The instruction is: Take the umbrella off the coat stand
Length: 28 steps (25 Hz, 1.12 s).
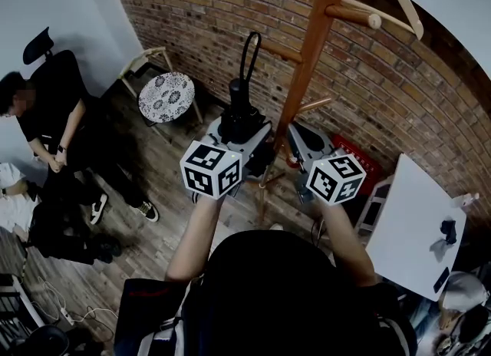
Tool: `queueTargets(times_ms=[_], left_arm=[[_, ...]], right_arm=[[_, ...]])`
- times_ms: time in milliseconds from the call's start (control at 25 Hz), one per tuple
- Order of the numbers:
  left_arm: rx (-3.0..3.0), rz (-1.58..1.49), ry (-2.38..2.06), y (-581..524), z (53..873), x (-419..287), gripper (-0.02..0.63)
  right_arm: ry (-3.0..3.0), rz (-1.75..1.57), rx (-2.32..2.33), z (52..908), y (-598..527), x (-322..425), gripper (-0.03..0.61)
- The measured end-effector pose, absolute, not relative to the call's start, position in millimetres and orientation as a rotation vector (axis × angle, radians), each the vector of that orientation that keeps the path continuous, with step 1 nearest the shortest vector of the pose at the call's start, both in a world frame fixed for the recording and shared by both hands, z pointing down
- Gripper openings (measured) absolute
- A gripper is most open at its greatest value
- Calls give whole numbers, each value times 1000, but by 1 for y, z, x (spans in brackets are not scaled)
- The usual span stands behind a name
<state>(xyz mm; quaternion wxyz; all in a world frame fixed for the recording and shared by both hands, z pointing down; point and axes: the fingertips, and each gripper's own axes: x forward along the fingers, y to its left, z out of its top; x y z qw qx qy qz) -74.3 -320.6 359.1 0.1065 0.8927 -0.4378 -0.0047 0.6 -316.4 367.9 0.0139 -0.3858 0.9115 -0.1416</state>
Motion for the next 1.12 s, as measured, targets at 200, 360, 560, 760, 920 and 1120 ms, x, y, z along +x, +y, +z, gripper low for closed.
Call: queueTargets(times_ms=[200, 360, 560, 760, 920, 1120], left_arm=[[2614, -11, -1290, -317, 364, -82, 285], [2602, -1, -1281, -314, 369, -88, 285], [2578, 10, -1261, -307, 380, -96, 285], [2571, 18, -1228, -298, 387, -100, 285], [2560, 32, -1209, -287, 395, -106, 285], [2570, 68, -1185, -272, 405, -109, 285]], right_arm=[[2845, -445, -1194, 369, -314, -8, 29], [2846, -446, -1202, 370, -311, -14, 28], [2842, -430, -1235, 369, -307, -16, 29], [2819, -447, -1279, 370, -300, -15, 29], [2803, -454, -1314, 371, -291, -15, 28], [2786, -463, -1334, 377, -277, -17, 29]])
